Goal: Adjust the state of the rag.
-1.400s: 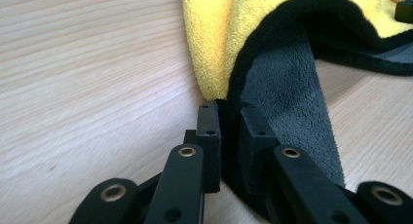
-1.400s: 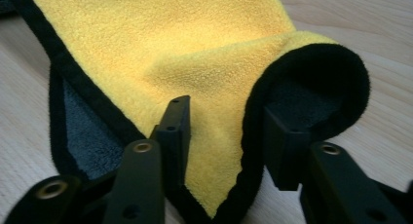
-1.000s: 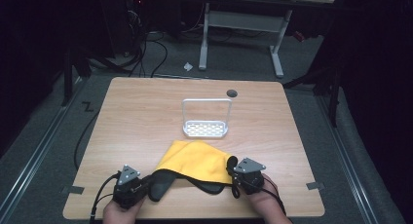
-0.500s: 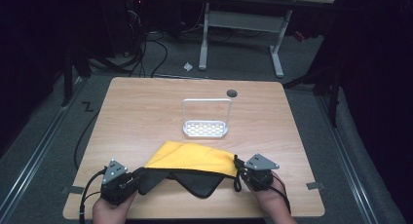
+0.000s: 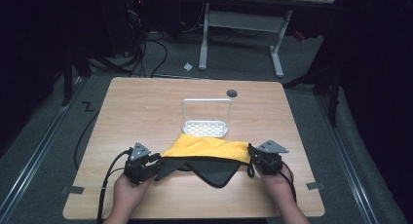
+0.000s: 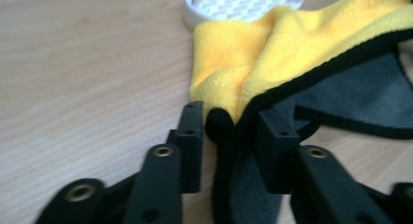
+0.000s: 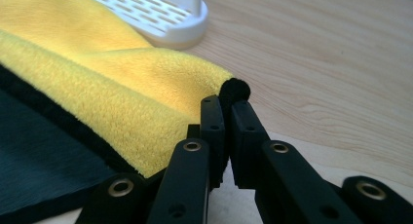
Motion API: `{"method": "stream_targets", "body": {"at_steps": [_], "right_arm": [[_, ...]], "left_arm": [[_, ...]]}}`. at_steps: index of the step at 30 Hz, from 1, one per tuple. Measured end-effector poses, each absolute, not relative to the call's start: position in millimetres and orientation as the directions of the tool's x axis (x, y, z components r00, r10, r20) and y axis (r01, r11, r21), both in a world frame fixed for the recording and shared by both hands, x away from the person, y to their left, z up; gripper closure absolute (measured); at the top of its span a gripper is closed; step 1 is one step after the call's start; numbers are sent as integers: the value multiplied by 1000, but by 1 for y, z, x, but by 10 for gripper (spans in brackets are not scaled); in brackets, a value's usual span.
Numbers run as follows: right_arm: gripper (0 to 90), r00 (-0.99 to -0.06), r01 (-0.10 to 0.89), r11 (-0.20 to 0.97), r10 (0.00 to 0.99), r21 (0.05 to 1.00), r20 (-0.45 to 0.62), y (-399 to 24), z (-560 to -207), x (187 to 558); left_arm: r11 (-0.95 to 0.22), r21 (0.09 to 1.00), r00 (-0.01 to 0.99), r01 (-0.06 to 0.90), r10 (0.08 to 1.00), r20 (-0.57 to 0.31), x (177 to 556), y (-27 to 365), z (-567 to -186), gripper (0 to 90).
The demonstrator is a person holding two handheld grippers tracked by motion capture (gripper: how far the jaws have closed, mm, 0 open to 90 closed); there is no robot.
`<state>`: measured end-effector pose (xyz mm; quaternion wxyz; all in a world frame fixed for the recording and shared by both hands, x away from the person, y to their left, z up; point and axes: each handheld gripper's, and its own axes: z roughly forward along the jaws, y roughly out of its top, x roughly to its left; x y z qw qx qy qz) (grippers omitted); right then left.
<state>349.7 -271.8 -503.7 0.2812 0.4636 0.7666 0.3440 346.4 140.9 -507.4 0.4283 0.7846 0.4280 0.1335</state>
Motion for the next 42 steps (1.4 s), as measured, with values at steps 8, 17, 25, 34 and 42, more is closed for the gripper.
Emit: {"method": "stream_targets", "body": {"at_steps": [8,17,25,34,42], "right_arm": [[784,-374,586,319,922,745,-101,-275,-522,380],[585,-396,506,284,915,814,-73,-271,-491,350],[603,-536,461,324,844,826,-32,-240,-492,304],[645,-654,492,448,756,746,-24,-202,-520,299],[686,-650,508,471,759,721,-38,-193,-531,312]], "left_arm": [[-306,775,646,552,745,-166,325,134,-519,471],[-331,787,670,521,729,-137,293,141,-518,387],[-365,753,658,548,744,-118,284,135,-530,411],[-312,746,640,588,744,-193,292,143,-535,822],[-267,797,633,542,754,-177,288,151,-520,848]]}}
